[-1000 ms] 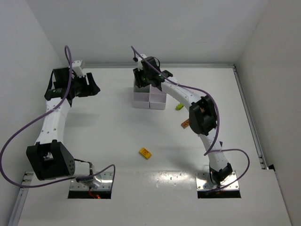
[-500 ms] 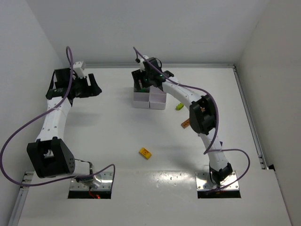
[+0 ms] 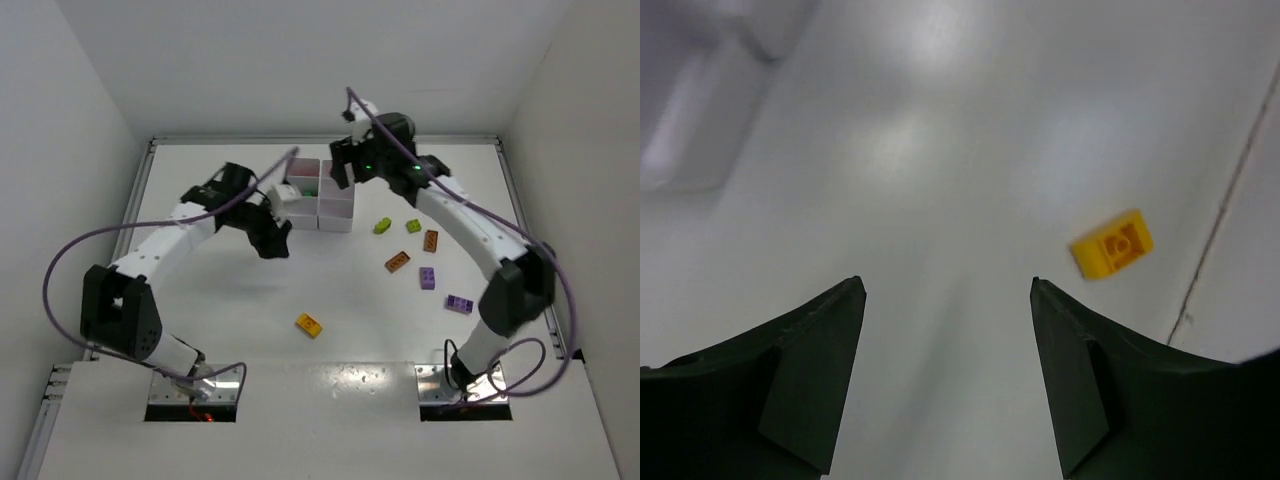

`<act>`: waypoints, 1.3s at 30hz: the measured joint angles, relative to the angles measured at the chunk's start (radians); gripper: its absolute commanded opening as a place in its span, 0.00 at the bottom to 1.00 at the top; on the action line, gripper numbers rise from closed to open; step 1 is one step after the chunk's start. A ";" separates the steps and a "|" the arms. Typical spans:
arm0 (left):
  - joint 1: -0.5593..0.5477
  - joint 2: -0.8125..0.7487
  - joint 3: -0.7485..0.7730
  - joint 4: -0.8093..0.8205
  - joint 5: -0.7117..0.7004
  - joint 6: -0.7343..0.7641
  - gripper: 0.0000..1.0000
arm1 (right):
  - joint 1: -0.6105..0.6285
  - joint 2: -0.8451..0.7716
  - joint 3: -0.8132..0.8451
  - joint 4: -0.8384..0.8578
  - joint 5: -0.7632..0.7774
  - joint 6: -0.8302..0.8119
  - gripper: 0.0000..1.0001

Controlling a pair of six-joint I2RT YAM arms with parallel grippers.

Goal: Sort the legos into containers by color

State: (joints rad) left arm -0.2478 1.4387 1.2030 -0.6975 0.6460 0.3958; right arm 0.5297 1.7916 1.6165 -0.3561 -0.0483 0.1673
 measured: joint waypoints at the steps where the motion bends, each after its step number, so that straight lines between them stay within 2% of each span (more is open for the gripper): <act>1: -0.061 0.032 0.000 -0.032 0.003 0.066 0.73 | -0.029 -0.071 -0.053 0.013 0.005 -0.029 0.79; 6: -0.313 0.187 0.001 -0.133 -0.034 0.338 0.73 | -0.217 -0.336 -0.363 0.059 0.033 -0.136 0.79; 12: -0.520 0.292 0.001 -0.169 -0.098 0.581 0.73 | -0.365 -0.415 -0.595 -0.013 0.015 -0.181 0.79; 17: -0.573 0.314 -0.003 -0.163 -0.132 0.694 0.73 | -0.431 -0.494 -0.630 -0.039 -0.006 -0.193 0.79; 20: -0.591 0.306 -0.056 -0.106 -0.160 0.731 0.73 | -0.460 -0.545 -0.631 -0.037 -0.013 -0.195 0.79; 30: -0.644 0.227 -0.229 -0.069 -0.197 0.766 0.72 | -0.504 -0.571 -0.669 -0.040 -0.040 -0.195 0.79; 33: -0.652 0.203 -0.246 -0.052 -0.198 0.754 0.65 | -0.504 -0.571 -0.671 -0.041 -0.048 -0.194 0.79; 34: -0.652 0.202 -0.250 -0.042 -0.199 0.743 0.57 | -0.504 -0.570 -0.671 -0.040 -0.052 -0.194 0.79; 36: -0.654 0.202 -0.257 -0.019 -0.200 0.715 0.49 | -0.504 -0.565 -0.671 -0.040 -0.061 -0.194 0.79; 39: -0.658 0.202 -0.259 0.013 -0.204 0.676 0.40 | -0.504 -0.549 -0.671 -0.038 -0.068 -0.194 0.79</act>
State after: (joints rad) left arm -0.9058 1.6405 0.9436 -0.6846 0.4423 1.0718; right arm 0.0254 1.2423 0.9455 -0.3939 -0.1158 -0.0265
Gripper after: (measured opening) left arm 0.443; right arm 0.788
